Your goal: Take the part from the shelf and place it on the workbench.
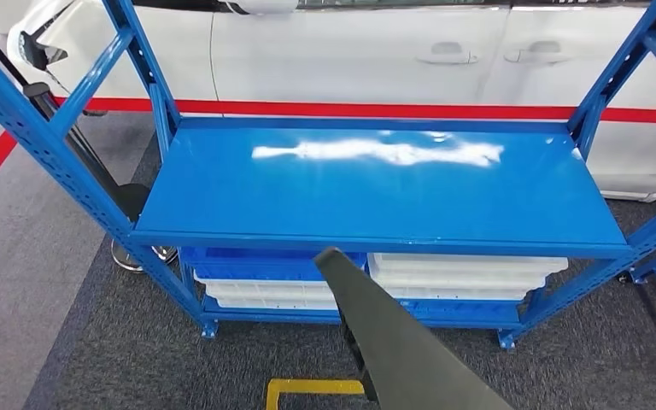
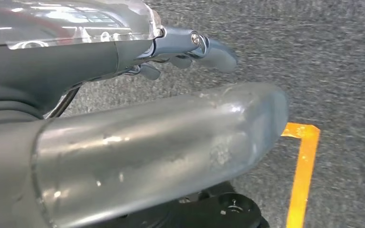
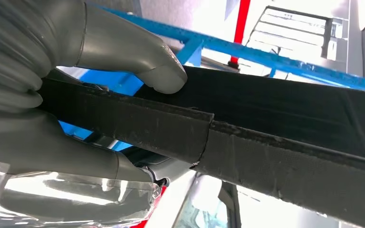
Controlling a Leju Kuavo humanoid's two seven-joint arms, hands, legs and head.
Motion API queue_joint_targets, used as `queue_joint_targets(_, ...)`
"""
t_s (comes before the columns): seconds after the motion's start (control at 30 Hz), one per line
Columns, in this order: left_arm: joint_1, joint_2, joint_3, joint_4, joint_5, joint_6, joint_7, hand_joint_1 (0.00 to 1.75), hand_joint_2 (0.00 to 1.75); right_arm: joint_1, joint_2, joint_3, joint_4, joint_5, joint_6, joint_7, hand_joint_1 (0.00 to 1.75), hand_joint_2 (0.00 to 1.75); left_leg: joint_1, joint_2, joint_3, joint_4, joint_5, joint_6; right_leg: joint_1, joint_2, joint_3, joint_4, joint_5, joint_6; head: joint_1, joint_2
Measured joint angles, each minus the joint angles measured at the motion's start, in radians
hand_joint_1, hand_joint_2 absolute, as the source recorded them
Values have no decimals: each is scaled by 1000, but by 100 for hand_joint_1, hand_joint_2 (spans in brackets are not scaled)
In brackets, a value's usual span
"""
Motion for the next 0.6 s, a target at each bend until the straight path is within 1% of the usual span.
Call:
queue_joint_targets(0.03, 0, 1, -1, 0, -2, -1, 0, 0, 0, 2, 0, 1, 0, 0, 0, 0, 175, 175, 0, 0, 11, 32, 4, -1, 1, -1, -19, 5, 11, 1, 0, 0)
queue_joint_targets(0.07, 0, 3, -2, 0, -4, -2, 1, 0, 0, 3, 0, 1, 0, 0, -1, 0, 175, 175, 0, 0, 37, 30, 27, -1, 1, -1, -37, 12, 20, 3, 0, 0)
queue_joint_targets(0.1, -1, 4, -3, 0, -6, -3, 1, 0, 0, 5, 0, 2, 0, 1, -1, 0, 175, 175, 0, 0, 80, -5, 54, 0, 1, -1, -55, 21, 28, 6, 0, 0)
queue_joint_targets(0.13, -2, 6, -4, 0, -8, -3, 2, 0, 0, 7, 0, 2, 0, 1, -1, 0, 175, 175, 0, -1, 136, -68, 66, 3, 0, -1, -71, 31, 34, 9, 0, 0)
queue_joint_targets(0.17, -3, 8, -5, 0, -10, -3, 3, 0, 0, 8, 0, 2, -1, 2, -2, 0, 175, 175, -1, -1, 195, -145, 59, 7, 1, -1, -83, 40, 39, 13, 0, 0)
queue_joint_targets(0.2, -5, 9, -5, 0, -11, -3, 4, 0, 0, 9, 0, 2, -1, 3, -2, 0, 175, 175, -3, -2, 236, -207, 44, 13, 2, -2, -90, 48, 45, 18, 0, 0)
queue_joint_targets(0.23, -6, 9, -6, 0, -11, -3, 4, 0, 0, 9, 0, 2, -1, 5, -2, 0, 175, 175, -5, -3, 260, -248, 28, 19, 3, -3, -94, 52, 52, 24, 0, 0)
queue_joint_targets(0.27, -7, 9, -6, 0, -12, -4, 4, 0, 0, 10, 0, 2, -2, 7, -2, 0, 175, 175, -8, -3, 266, -266, 24, 26, 3, -3, -96, 52, 60, 30, 0, 0)
queue_joint_targets(0.3, -8, 9, -6, 0, -12, -4, 5, 0, 0, 10, 0, 2, -2, 9, -2, 0, 175, 175, -6, -1, 259, -267, 31, 35, 2, -3, -97, 51, 65, 36, 0, 0)
queue_joint_targets(0.33, -8, 9, -6, 0, -12, -5, 5, 0, 0, 12, 0, 2, -2, 11, -2, 0, 175, 175, -5, 1, 252, -269, 41, 43, 1, -2, -103, 56, 58, 42, 0, 0)
queue_joint_targets(0.37, -8, 9, -6, 0, -13, -6, 5, 0, 0, 13, 1, 2, -2, 12, -2, 0, 175, 175, -3, 4, 243, -271, 53, 52, -1, -1, -112, 74, 32, 46, 0, 0)
queue_joint_targets(0.4, -8, 10, -6, 0, -13, -6, 5, 0, 0, 14, 2, 2, -2, 14, -2, 0, 175, 175, -1, 7, 231, -273, 65, 59, -3, 1, -127, 110, -12, 49, 0, 0)
queue_joint_targets(0.43, -8, 10, -6, 0, -14, -6, 5, 0, 0, 15, 3, 2, -1, 15, -2, 0, 175, 175, -2, 9, 217, -273, 76, 63, -5, 1, -144, 164, -66, 52, 0, 0)
queue_joint_targets(0.47, -8, 10, -6, 0, -14, -6, 5, 0, 0, 15, 5, 2, -1, 17, -2, 0, 175, 175, -2, 10, 202, -272, 87, 65, -7, 1, -159, 226, -112, 55, 0, 0)
queue_joint_targets(0.5, -8, 10, -6, 0, -15, -6, 5, 0, 0, 15, 5, 2, -1, 17, -2, 0, 175, 175, -3, 11, 187, -271, 98, 66, -8, 1, -168, 284, -138, 58, 0, 0)
queue_joint_targets(0.53, -8, 11, -6, 0, -16, -6, 5, 0, 0, 15, 5, 2, 0, 17, -2, 0, 175, 175, -4, 12, 172, -269, 110, 64, -10, 1, -165, 319, -137, 60, 0, 0)
queue_joint_targets(0.57, -8, 11, -6, 0, -16, -5, 5, 0, 0, 15, 5, 2, 0, 17, -1, 0, 175, 175, -4, 12, 156, -266, 120, 62, -11, 1, -146, 324, -114, 60, 0, 0)
queue_joint_targets(0.6, -8, 11, -6, 0, -16, -4, 5, 0, 0, 15, 5, 2, 1, 17, -1, 0, 175, 175, -4, 12, 141, -263, 130, 59, -11, 1, -111, 295, -84, 59, 0, 0)
